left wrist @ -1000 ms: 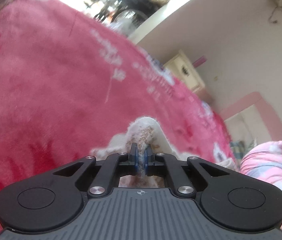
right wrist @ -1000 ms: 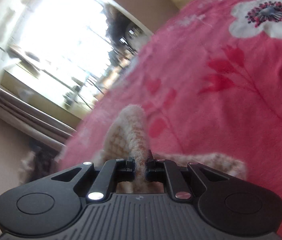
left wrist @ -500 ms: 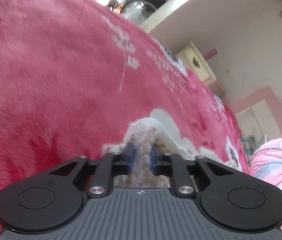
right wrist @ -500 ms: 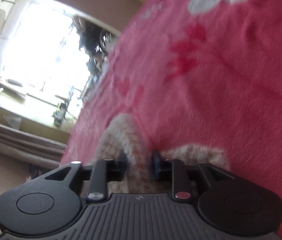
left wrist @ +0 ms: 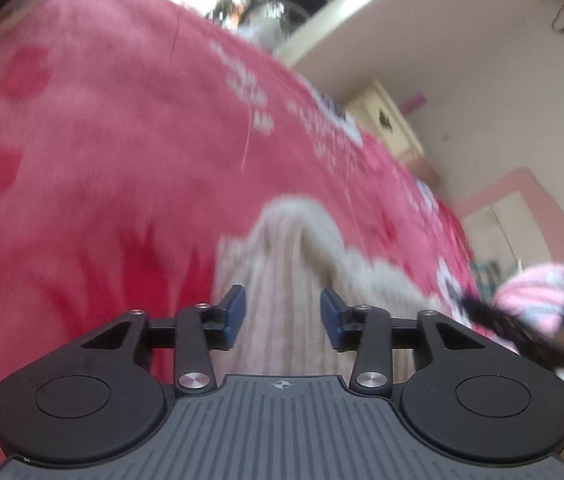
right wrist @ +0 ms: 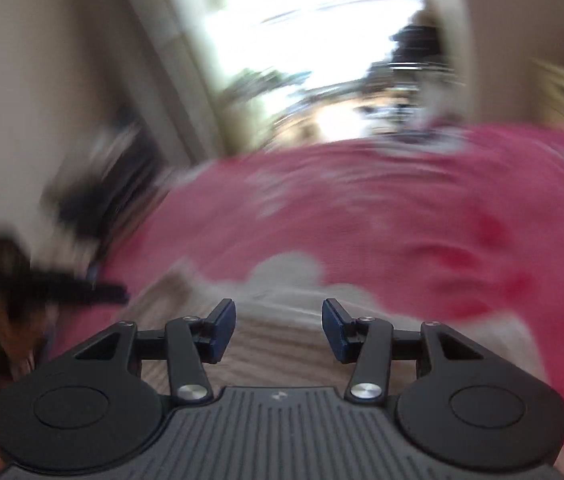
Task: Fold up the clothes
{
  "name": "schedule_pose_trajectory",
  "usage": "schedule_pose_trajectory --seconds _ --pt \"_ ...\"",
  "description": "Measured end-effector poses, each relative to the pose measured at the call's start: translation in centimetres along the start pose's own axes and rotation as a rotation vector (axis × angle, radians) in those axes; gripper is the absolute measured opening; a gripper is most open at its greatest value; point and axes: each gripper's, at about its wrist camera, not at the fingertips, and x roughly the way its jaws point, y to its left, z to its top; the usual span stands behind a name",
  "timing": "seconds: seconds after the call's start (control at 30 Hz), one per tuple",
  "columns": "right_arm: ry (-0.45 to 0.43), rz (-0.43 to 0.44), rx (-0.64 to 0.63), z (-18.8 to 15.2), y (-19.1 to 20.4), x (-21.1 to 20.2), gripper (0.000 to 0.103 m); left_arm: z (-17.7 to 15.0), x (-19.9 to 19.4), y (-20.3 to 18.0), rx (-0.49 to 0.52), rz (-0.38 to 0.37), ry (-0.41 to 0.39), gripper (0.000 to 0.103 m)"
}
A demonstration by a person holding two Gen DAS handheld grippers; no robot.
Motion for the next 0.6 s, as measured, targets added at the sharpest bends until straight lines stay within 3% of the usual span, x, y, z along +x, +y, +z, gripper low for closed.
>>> schedule_pose_trajectory --seconds 0.17,0.33,0.37,0.43,0.47,0.5,0.6 --pt "0.190 0.083 -0.247 2.8 4.0 7.3 0.057 -2.8 -1.5 1.0 -0.002 -0.029 0.099 0.047" --pt "0.411 0.104 -0.456 2.9 5.9 11.8 0.059 -5.0 -1.9 2.0 0.016 -0.048 0.140 0.047" --pt "0.435 0.095 -0.497 2.5 6.1 12.2 0.056 -5.3 -1.9 2.1 0.023 -0.049 0.135 0.047" --pt "0.465 0.072 -0.549 2.5 6.5 12.5 0.021 -5.7 -1.8 2.2 0.041 -0.059 0.115 0.042" --pt "0.466 0.067 -0.562 2.7 6.6 12.4 0.013 -5.9 -1.7 2.2 0.056 -0.067 0.106 0.038" --pt "0.467 0.062 -0.575 2.9 6.8 12.3 0.007 -6.0 -1.6 2.1 0.074 -0.076 0.098 0.029" --pt "0.443 0.042 -0.594 3.4 7.0 11.7 0.004 -6.4 -1.7 2.2 0.087 -0.099 0.085 0.019"
